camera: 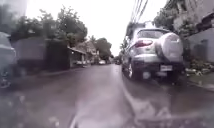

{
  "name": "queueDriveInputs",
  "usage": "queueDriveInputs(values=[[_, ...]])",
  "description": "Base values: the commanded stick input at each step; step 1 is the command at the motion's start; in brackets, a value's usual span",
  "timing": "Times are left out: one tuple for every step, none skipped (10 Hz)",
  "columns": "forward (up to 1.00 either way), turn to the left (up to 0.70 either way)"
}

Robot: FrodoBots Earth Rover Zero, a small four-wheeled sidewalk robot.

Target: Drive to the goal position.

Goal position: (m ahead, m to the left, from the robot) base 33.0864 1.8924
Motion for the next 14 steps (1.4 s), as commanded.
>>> queueDriveInputs(values=[[1.0,0.0],[1.0,0.0],[1.0,0.0],[1.0,0.0],[1.0,0.0],[1.0,0.0],[1.0,0.0],[1.0,0.0],[1.0,0.0],[1.0,0.0],[1.0,0.0],[1.0,0.0],[1.0,0.0],[1.0,0.0]])
